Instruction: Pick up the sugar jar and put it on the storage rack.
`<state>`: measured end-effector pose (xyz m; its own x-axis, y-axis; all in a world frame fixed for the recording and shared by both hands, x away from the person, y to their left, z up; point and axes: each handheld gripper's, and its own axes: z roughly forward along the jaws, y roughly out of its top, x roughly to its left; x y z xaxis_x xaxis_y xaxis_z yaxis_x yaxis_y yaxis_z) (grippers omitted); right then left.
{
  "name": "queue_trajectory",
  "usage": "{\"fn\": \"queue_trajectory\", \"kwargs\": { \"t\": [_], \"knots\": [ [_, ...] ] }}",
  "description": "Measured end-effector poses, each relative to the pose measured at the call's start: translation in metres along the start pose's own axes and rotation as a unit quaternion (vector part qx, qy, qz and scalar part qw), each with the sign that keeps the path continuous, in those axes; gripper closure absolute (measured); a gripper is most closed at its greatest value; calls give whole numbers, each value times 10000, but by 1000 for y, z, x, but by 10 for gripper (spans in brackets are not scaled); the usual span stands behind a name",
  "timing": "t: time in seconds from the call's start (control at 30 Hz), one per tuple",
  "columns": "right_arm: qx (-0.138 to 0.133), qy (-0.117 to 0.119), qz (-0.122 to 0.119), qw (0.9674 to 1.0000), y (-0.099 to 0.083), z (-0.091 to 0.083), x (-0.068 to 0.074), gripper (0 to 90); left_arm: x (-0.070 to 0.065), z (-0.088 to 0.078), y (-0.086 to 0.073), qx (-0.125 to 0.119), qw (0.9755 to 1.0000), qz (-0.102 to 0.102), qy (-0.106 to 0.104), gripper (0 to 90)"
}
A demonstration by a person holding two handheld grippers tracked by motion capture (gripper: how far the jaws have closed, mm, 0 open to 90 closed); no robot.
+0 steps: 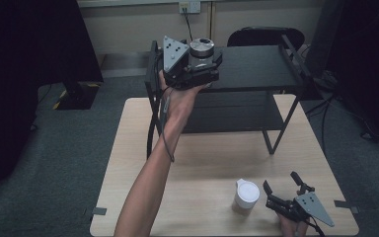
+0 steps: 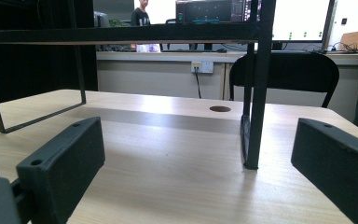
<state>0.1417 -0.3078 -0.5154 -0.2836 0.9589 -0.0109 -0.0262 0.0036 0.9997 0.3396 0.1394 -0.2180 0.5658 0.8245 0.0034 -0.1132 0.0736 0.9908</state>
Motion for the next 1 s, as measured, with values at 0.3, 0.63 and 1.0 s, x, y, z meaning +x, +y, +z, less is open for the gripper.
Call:
{"fn": "queue_trajectory", "kwargs": {
  "t": [0.3, 0.63, 1.0],
  "knots": [
    [0, 0, -2, 10000, 0, 0, 0, 16, -1, -8, -3, -71, 9999, -56, -62, 1],
    [0, 0, -2, 10000, 0, 0, 0, 16, 0, -26, -9, -159, 9997, -169, -108, 1],
    [0, -11, -2, 10000, 0, 0, 0, 15, 1, -52, -20, -289, 9992, -240, -104, 1]
  ]
}}
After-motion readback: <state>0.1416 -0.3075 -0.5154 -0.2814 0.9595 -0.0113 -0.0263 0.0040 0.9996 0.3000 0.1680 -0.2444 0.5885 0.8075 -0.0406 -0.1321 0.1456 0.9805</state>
